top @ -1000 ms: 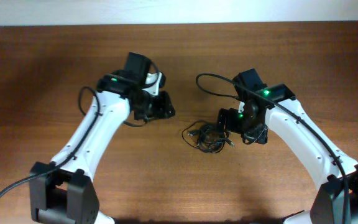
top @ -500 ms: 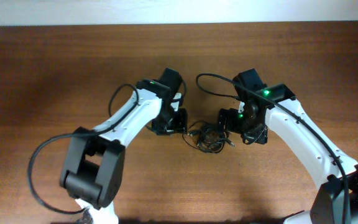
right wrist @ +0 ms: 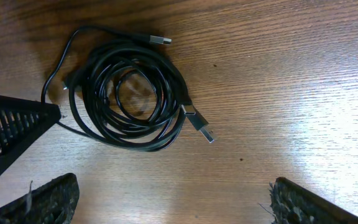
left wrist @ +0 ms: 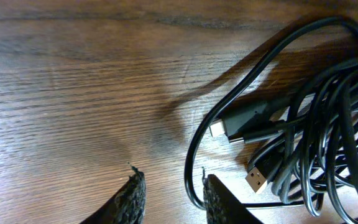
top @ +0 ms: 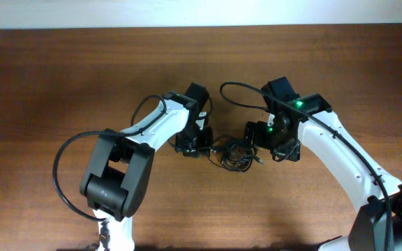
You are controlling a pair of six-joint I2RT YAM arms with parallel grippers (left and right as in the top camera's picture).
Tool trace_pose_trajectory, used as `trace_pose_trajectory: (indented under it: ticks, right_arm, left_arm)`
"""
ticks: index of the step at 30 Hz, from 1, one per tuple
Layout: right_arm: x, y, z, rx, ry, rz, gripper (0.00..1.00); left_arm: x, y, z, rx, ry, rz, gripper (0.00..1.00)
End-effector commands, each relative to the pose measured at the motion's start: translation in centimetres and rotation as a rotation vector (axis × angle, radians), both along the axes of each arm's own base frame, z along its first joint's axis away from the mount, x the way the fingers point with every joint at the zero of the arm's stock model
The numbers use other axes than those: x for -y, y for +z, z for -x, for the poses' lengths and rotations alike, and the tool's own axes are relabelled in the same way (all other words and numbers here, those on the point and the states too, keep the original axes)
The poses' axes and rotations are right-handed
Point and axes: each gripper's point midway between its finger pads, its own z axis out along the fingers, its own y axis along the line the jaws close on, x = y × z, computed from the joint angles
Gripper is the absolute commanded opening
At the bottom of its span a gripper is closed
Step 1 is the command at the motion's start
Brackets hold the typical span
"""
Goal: Untangle cables
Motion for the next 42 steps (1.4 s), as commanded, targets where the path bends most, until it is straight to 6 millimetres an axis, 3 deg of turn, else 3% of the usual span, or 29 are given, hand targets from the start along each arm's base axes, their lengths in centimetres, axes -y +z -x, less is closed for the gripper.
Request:
trace_pose_trajectory:
  ticks: [1, 4, 7, 8, 9, 10, 13, 15, 18, 20, 25, 29, 42]
  right_arm:
    - [0.0, -0.2, 0.1, -0.010, -0.007, -0.007, 0.99]
    - [0.0, -0.2, 0.1, -0.011, -0.007, -0.007, 0.99]
    - [0.0, -0.2, 0.1, -0.011, -0.007, -0.007, 0.99]
    - [0.0, -0.2, 0.1, -0.011, -0.007, -0.007, 0.99]
    - [0.0, -0.2, 0.1, -0.011, -0.007, -0.007, 0.99]
    - [0.0, -0.2, 0.1, -0.011, -0.007, -0.007, 0.99]
    - [0.0, -0.2, 0.1, -0.011, -0.007, -0.006, 0.99]
    - [0.0, -0.2, 0.1, -0.010, -0.007, -0.006, 0.99]
    - [0.1, -0.2, 0.0, -0.007, -0.008, 0.000, 0.99]
    - [0.1, -0.3, 0.1, -0.007, -0.008, 0.000, 0.99]
    - [0.1, -0.3, 0.1, -0.008, -0.007, 0.000, 0.99]
    - [0.1, -0.3, 0.1, -0.007, -0.008, 0.000, 0.99]
    - [0.1, -0.3, 0.1, -0.009, -0.007, 0.000, 0.99]
  left_arm:
    - [0.7, -0.3, 0.1, -0.008, -0.006, 0.013, 0.32]
    - [0.9, -0.3, 0.1, -0.005, -0.011, 0.014, 0.32]
    - [1.3, -0.3, 0.3, -0.002, -0.024, 0.015, 0.22]
    - [1.4, -0.3, 0.4, 0.000, -0.029, 0.016, 0.16]
    - [1.6, -0.3, 0.4, 0.002, -0.033, 0.017, 0.03]
    - [1.6, -0.3, 0.5, 0.001, -0.034, 0.018, 0.00]
    - [1.8, -0.2, 0.5, 0.004, -0.050, 0.030, 0.00]
    - [3.0, 1.0, 0.6, 0.016, -0.131, 0.125, 0.00]
    - [5.2, 4.8, 0.2, 0.070, -0.210, 0.280, 0.00]
    - [5.6, 7.7, -0.5, 0.139, -0.229, 0.307, 0.00]
    - [6.1, 15.9, -1.5, 0.344, -0.251, 0.385, 0.00]
    - [5.7, 21.9, -0.7, 0.498, -0.267, 0.446, 0.00]
    - [4.6, 35.7, 1.3, 0.942, -0.285, 0.624, 0.00]
